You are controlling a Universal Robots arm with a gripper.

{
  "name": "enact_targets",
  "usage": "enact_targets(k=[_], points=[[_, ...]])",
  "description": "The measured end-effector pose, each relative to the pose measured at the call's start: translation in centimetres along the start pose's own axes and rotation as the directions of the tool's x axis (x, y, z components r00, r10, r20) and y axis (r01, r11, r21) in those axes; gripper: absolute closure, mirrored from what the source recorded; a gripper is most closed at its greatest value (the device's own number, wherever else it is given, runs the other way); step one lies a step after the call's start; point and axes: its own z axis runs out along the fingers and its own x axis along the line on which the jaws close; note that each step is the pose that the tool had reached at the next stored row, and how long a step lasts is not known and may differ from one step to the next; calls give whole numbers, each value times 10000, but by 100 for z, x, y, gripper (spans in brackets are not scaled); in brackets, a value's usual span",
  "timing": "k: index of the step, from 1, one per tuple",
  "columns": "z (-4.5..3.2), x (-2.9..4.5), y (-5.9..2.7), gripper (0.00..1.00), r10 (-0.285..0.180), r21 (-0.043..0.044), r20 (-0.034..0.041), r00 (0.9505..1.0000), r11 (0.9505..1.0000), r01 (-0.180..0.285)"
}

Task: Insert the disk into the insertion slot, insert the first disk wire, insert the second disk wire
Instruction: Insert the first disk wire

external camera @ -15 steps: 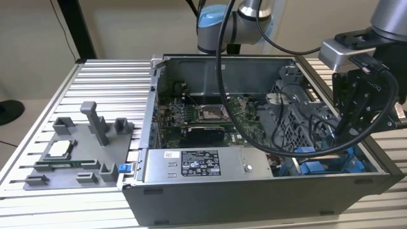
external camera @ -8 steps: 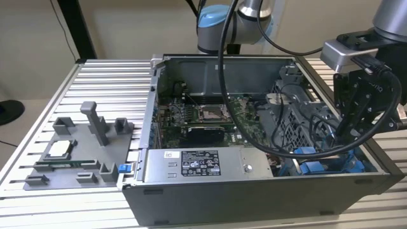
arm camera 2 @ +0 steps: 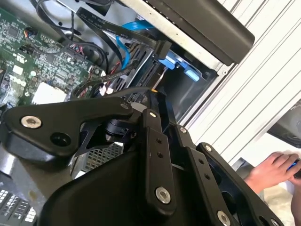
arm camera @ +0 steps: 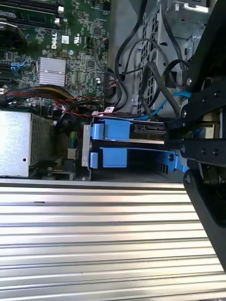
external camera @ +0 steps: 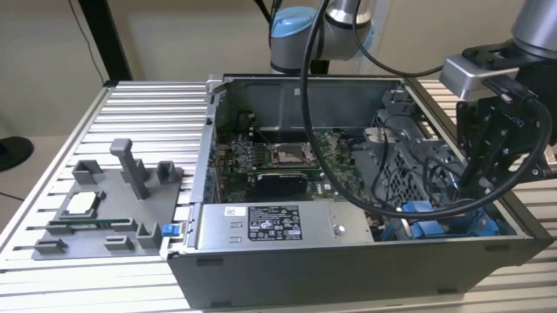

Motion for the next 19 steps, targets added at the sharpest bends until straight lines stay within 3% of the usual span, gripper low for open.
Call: enact_targets(k=[4, 8, 11, 14, 16, 19], points=[[17, 2, 2, 100, -11, -270, 15, 10000, 9996, 11], [47, 8, -2, 100, -3, -320, 94, 10000, 9995, 6], [63, 7, -7, 100, 11, -316, 281, 9996, 9995, -2], [75, 7, -8, 100, 34, -309, 582, 9983, 9995, -16], [87, 6, -11, 100, 45, -305, 727, 9973, 9995, -23], [111, 9, -29, 100, 51, -312, 785, 9969, 9995, -27]])
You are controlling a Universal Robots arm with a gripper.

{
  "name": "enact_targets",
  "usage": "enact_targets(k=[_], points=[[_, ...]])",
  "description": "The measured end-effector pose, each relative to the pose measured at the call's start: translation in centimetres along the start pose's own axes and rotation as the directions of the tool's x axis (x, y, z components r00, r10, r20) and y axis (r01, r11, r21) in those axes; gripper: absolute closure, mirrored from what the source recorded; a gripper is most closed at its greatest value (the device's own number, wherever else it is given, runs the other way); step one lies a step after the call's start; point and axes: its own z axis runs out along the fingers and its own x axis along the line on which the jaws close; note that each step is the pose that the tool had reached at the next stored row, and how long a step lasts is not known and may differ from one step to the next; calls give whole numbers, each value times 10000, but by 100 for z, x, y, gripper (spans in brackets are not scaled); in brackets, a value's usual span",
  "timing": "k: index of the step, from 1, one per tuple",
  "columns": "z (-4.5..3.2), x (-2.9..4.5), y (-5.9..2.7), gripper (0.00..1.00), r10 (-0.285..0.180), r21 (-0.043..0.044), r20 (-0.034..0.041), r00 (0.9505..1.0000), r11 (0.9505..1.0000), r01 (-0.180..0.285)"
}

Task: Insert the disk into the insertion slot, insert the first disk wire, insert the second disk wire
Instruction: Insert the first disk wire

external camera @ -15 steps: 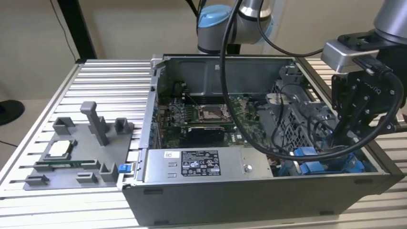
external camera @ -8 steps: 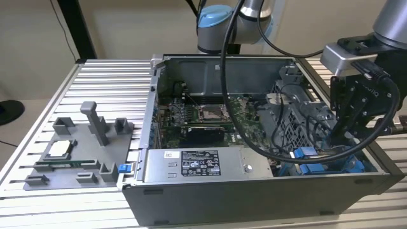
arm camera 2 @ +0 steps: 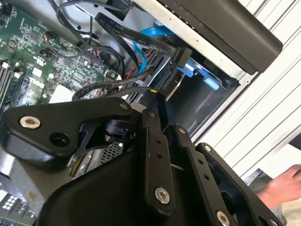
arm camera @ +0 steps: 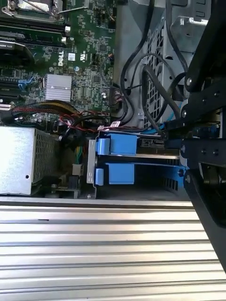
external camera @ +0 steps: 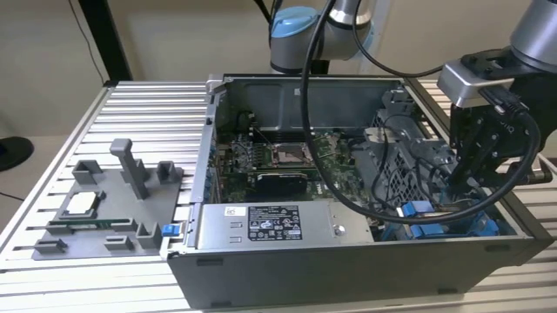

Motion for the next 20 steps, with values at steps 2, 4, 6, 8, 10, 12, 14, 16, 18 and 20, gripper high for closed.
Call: enact_targets(k=[2, 4, 6, 8, 10, 12, 14, 16, 18, 20], points=[[11, 6, -26, 100, 1, -11, 3, 10000, 10000, -1], [20, 10, -49, 100, 1, -17, 7, 10000, 10000, -1], [22, 10, -58, 100, 1, -20, 8, 10000, 10000, -1], [22, 11, -61, 100, 1, -20, 7, 10000, 10000, -1], [24, 11, -61, 100, 1, -20, 6, 10000, 10000, -1], [24, 11, -61, 100, 1, -20, 7, 10000, 10000, -1], [24, 11, -61, 100, 1, -20, 6, 10000, 10000, -1], [24, 11, -61, 100, 2, -22, 7, 10000, 10000, -2], [26, 11, -65, 100, 0, -32, 9, 10000, 10000, 0], [29, 12, -78, 100, 1, -57, 10, 10000, 10000, -1]])
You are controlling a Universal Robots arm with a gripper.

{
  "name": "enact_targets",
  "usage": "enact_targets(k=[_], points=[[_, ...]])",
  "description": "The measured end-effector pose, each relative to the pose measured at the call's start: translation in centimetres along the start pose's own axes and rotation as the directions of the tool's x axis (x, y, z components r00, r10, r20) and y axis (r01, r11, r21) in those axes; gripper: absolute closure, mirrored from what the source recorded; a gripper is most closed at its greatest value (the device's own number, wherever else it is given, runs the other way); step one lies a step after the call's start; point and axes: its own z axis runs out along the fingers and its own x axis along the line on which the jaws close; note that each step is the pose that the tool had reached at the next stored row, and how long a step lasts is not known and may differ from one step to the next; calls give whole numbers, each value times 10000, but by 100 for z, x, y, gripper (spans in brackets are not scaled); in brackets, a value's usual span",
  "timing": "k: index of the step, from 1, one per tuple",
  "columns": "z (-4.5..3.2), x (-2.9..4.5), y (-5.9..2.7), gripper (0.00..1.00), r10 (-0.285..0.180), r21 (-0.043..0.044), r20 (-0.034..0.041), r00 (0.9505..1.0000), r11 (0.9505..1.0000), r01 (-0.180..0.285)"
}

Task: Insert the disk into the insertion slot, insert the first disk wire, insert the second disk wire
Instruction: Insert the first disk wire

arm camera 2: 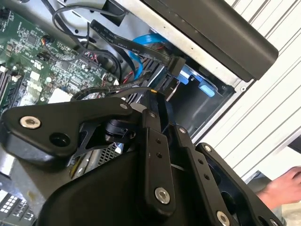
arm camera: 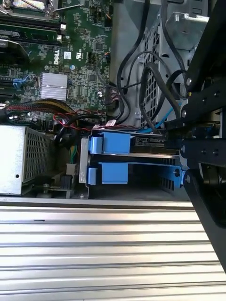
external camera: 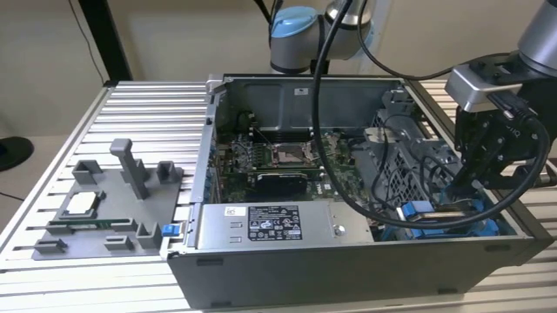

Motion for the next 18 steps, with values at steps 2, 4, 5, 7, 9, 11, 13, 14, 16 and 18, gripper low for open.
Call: enact_targets(k=[2, 4, 5, 7, 9, 11, 13, 14, 16, 18], points=[[4, 0, -19, 100, 2, -40, -1, 10000, 10000, -2], [12, 1, -33, 100, 3, -71, 0, 10000, 10000, -3], [18, 1, -37, 100, 4, -84, 0, 10000, 10000, -4], [32, 5, -44, 100, 5, -113, 8, 10000, 9999, -5], [52, 10, -55, 100, 7, -140, 18, 10000, 9999, -6], [70, 13, -71, 100, 7, -147, 26, 10000, 9999, -7], [79, 15, -77, 100, 8, -148, 24, 10000, 9999, -7], [83, 19, -77, 100, 8, -148, 26, 10000, 9999, -8], [89, 23, -77, 100, 8, -148, 26, 10000, 9999, -8], [95, 23, -78, 100, 7, -148, 25, 10000, 9999, -7]])
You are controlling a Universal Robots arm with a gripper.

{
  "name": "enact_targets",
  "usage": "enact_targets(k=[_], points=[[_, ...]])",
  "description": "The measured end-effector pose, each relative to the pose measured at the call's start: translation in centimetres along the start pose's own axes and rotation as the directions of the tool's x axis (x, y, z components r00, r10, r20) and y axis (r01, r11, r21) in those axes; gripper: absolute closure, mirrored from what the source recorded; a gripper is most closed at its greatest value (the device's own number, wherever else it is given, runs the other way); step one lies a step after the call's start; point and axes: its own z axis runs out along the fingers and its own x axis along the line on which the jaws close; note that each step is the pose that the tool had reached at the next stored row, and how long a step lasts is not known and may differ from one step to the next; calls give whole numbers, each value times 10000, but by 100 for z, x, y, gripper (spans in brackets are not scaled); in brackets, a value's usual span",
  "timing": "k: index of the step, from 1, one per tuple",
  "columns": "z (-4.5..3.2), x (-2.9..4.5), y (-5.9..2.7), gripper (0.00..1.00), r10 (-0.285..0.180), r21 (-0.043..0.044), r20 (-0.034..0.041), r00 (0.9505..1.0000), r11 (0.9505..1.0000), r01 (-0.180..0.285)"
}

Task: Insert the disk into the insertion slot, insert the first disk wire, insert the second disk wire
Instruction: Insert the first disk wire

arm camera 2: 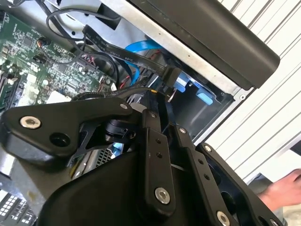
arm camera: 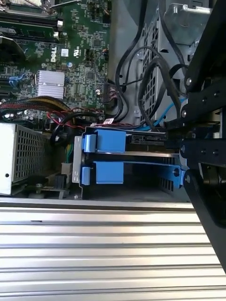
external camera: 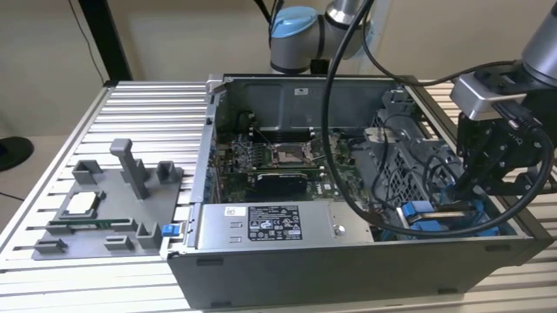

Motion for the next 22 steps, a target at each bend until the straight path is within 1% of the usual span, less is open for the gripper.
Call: enact_targets(k=[12, 22], points=[[35, 7, 0, 100, 0, 0, 0, 10000, 10000, 0], [63, 28, 1, 100, 0, 0, -1, 10000, 10000, 0]])
